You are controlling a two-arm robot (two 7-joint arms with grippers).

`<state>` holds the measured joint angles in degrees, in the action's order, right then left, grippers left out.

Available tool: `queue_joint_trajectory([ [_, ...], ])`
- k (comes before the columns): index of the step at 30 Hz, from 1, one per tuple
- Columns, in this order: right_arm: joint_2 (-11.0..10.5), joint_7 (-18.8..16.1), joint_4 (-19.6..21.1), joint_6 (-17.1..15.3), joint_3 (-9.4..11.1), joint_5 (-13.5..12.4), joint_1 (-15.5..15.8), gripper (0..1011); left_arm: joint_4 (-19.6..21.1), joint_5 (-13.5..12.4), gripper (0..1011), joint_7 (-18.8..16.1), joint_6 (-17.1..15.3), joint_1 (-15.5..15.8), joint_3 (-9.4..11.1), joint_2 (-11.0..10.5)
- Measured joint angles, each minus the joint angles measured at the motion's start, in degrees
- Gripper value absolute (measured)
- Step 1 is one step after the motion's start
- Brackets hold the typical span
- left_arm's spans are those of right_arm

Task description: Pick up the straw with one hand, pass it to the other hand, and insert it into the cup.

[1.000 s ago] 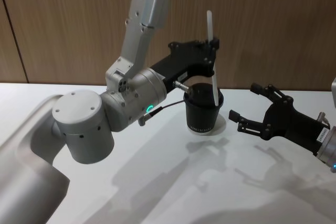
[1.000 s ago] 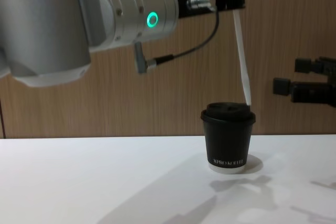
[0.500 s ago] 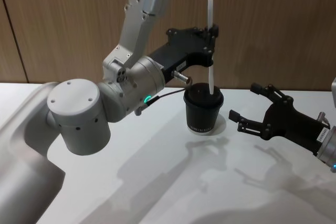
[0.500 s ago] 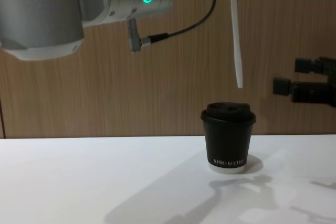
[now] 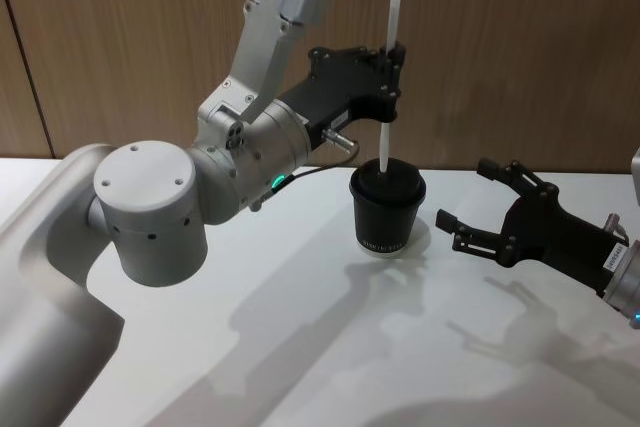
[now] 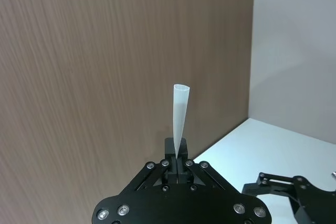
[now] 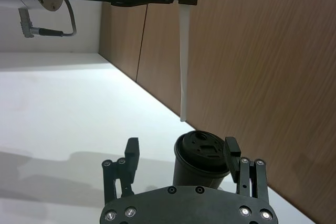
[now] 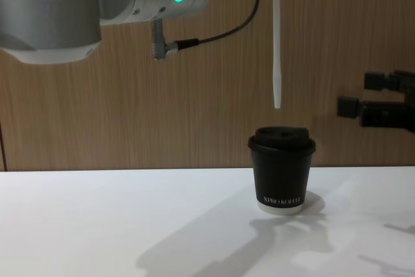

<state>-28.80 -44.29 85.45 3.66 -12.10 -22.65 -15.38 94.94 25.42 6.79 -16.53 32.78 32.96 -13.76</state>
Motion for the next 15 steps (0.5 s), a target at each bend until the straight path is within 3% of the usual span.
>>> queue_joint_trajectory([
  [15,0.00,0.00,0.00,0.00,0.00,0.00,0.00,1001,-1.68,-2.94,3,-1.39,0.26,0.39,0.16,0.49],
])
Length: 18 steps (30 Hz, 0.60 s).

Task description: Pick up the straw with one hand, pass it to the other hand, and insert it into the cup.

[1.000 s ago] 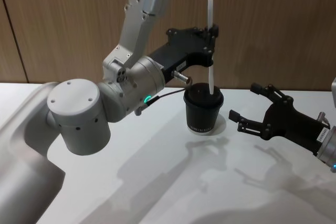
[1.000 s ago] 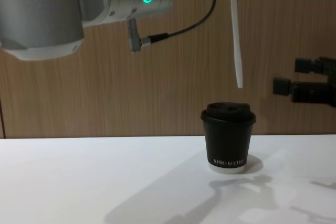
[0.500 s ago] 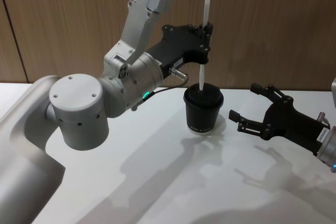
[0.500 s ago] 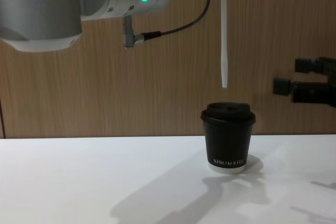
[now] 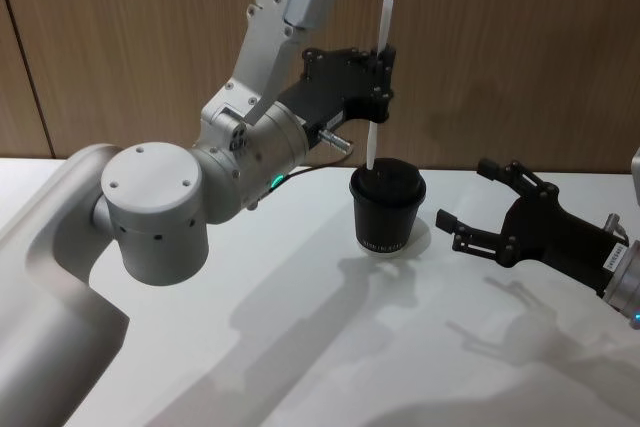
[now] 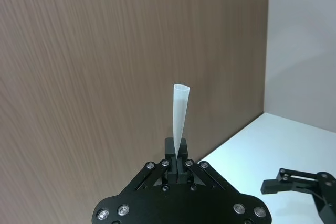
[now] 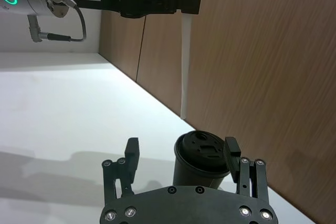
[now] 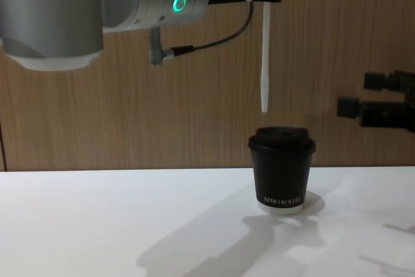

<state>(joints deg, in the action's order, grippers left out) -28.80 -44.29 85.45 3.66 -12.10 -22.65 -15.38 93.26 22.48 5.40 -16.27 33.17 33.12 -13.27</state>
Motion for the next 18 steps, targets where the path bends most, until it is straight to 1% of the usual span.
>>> queue_joint_trajectory([
  [11,0.00,0.00,0.00,0.00,0.00,0.00,0.00,1001,-2.02,-1.43,2,-0.24,1.76,0.23,-0.13,0.67],
  [18,0.00,0.00,0.00,0.00,0.00,0.00,0.00,1001,-2.98,-1.75,3,0.07,2.57,0.30,-0.40,0.93],
])
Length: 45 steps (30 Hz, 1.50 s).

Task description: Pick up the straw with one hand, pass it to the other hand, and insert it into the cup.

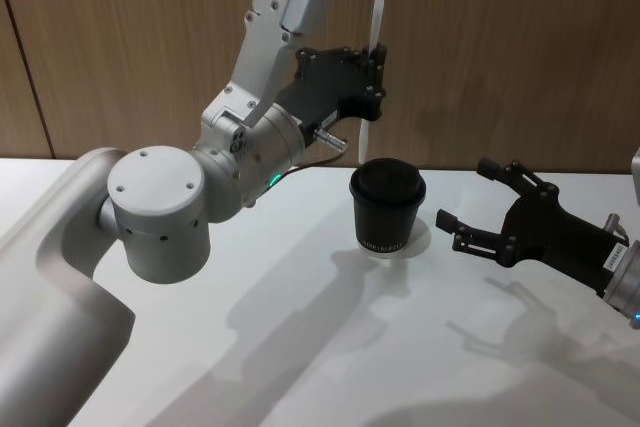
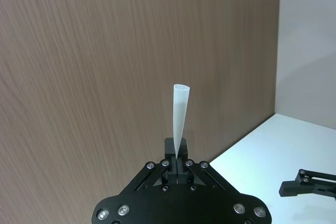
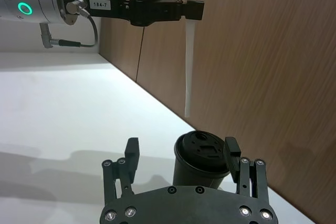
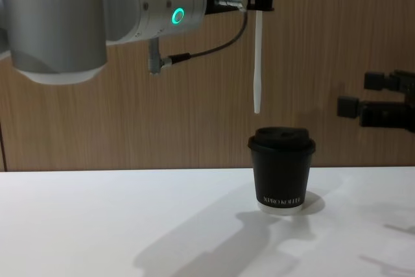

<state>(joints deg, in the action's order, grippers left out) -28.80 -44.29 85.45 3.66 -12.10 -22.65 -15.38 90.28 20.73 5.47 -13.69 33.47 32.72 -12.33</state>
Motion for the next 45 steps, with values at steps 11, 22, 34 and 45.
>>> queue_joint_trajectory([
  [11,0.00,0.00,0.00,0.00,0.00,0.00,0.00,1001,-1.83,-0.07,3,1.51,1.19,0.21,-0.57,0.46],
  [22,0.00,0.00,0.00,0.00,0.00,0.00,0.00,1001,-3.86,-0.13,3,2.99,2.21,0.72,-0.80,1.05],
  [34,0.00,0.00,0.00,0.00,0.00,0.00,0.00,1001,-6.62,-0.89,3,4.28,3.23,1.79,-0.76,1.99],
  [45,0.00,0.00,0.00,0.00,0.00,0.00,0.00,1001,-9.14,-1.33,3,5.13,4.03,2.46,-0.91,3.00],
])
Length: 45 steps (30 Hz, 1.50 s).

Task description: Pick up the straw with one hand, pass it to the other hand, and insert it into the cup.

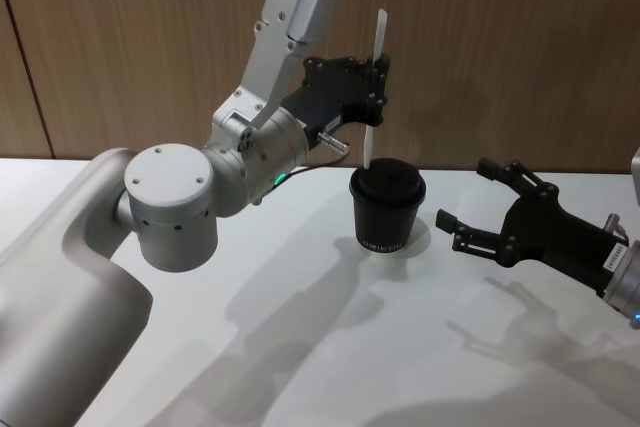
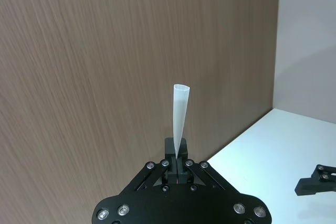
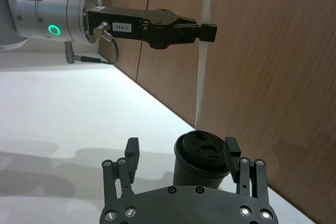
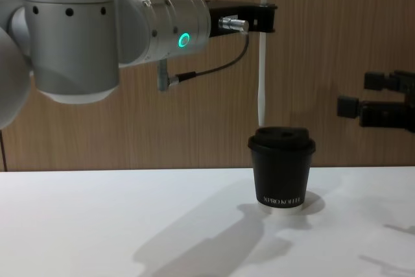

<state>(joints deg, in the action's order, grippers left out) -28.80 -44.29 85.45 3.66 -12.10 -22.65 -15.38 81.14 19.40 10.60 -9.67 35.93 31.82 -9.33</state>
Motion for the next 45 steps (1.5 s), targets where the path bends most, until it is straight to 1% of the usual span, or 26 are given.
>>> queue_joint_trajectory([
  [15,0.00,0.00,0.00,0.00,0.00,0.00,0.00,1001,-2.34,-0.01,3,1.03,0.29,0.48,-0.79,1.14],
  [35,0.00,0.00,0.00,0.00,0.00,0.00,0.00,1001,-3.71,0.68,4,2.39,0.10,0.19,-2.21,2.03],
  [38,0.00,0.00,0.00,0.00,0.00,0.00,0.00,1001,-3.80,0.75,34,2.49,0.10,0.14,-2.35,2.11],
  [39,0.00,0.00,0.00,0.00,0.00,0.00,0.00,1001,-3.83,0.79,78,2.56,0.10,0.11,-2.42,2.16],
  [41,0.00,0.00,0.00,0.00,0.00,0.00,0.00,1001,-3.88,0.83,110,2.63,0.10,0.08,-2.49,2.19],
  [43,0.00,0.00,0.00,0.00,0.00,0.00,0.00,1001,-3.96,0.89,196,2.71,0.10,0.04,-2.60,2.24],
  [44,0.00,0.00,0.00,0.00,0.00,0.00,0.00,1001,-3.97,0.90,196,2.73,0.10,0.03,-2.62,2.26],
  [45,0.00,0.00,0.00,0.00,0.00,0.00,0.00,1001,-3.99,0.92,252,2.74,0.10,0.02,-2.64,2.27],
])
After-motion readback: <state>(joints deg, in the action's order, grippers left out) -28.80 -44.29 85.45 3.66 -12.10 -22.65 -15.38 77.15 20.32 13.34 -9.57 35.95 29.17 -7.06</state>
